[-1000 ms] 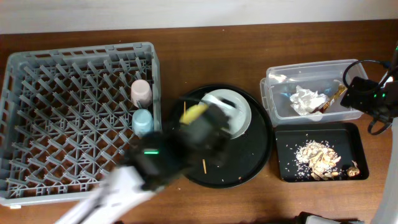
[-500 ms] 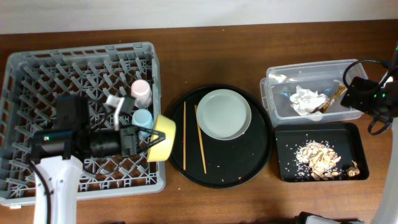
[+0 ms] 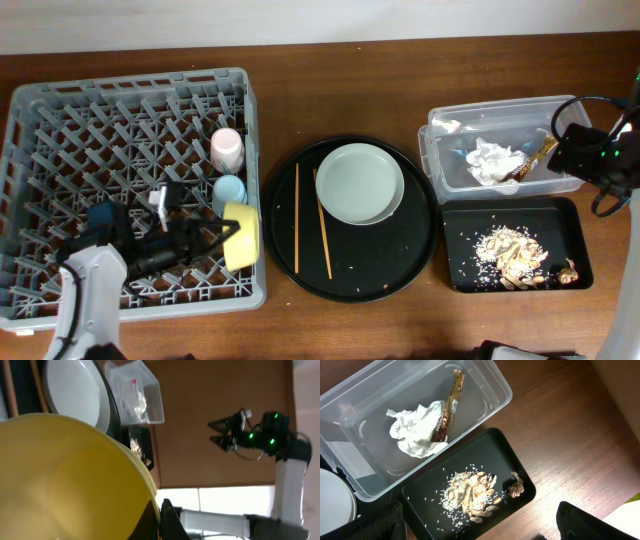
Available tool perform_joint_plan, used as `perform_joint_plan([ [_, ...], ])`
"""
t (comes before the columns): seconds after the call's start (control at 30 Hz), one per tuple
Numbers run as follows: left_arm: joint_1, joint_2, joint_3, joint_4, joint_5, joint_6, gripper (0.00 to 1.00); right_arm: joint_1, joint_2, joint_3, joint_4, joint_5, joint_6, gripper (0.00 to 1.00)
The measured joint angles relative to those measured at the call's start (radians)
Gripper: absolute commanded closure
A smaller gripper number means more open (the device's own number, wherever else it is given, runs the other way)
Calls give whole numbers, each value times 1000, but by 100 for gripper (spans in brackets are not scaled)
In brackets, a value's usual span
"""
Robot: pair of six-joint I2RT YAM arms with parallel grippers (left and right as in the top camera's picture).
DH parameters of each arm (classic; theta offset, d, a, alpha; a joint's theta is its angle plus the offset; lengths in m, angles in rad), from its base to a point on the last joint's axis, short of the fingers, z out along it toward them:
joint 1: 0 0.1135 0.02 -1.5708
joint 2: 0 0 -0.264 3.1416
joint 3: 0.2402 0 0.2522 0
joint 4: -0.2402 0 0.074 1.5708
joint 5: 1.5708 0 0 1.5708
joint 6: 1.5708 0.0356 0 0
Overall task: Sort waste into correct bins and load items into the dishwasher rack
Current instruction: 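Lower the yellow bowl into the rack front and open the left gripper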
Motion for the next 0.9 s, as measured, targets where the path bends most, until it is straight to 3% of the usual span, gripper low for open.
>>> perform_joint_plan([
  [0.33, 29, 77, 1, 23, 61, 20, 100, 0, 0, 0, 0, 0, 0, 1],
  [0.53, 138, 88, 2, 23, -39, 27, 98, 0, 0, 0, 0, 0, 0, 1],
  [0.6, 156, 90, -1, 14, -63, 27, 86, 0, 0, 0, 0, 0, 0, 1],
  [0.67, 186, 90, -1, 14, -85, 29, 55, 0, 0, 0, 0, 0, 0, 1],
  [0.7, 203, 90, -1, 19, -98, 39, 1, 0, 0, 0, 0, 0, 0, 1],
  [0.9, 266, 101, 42, -27, -263, 38, 1, 0, 0, 0, 0, 0, 0, 1],
])
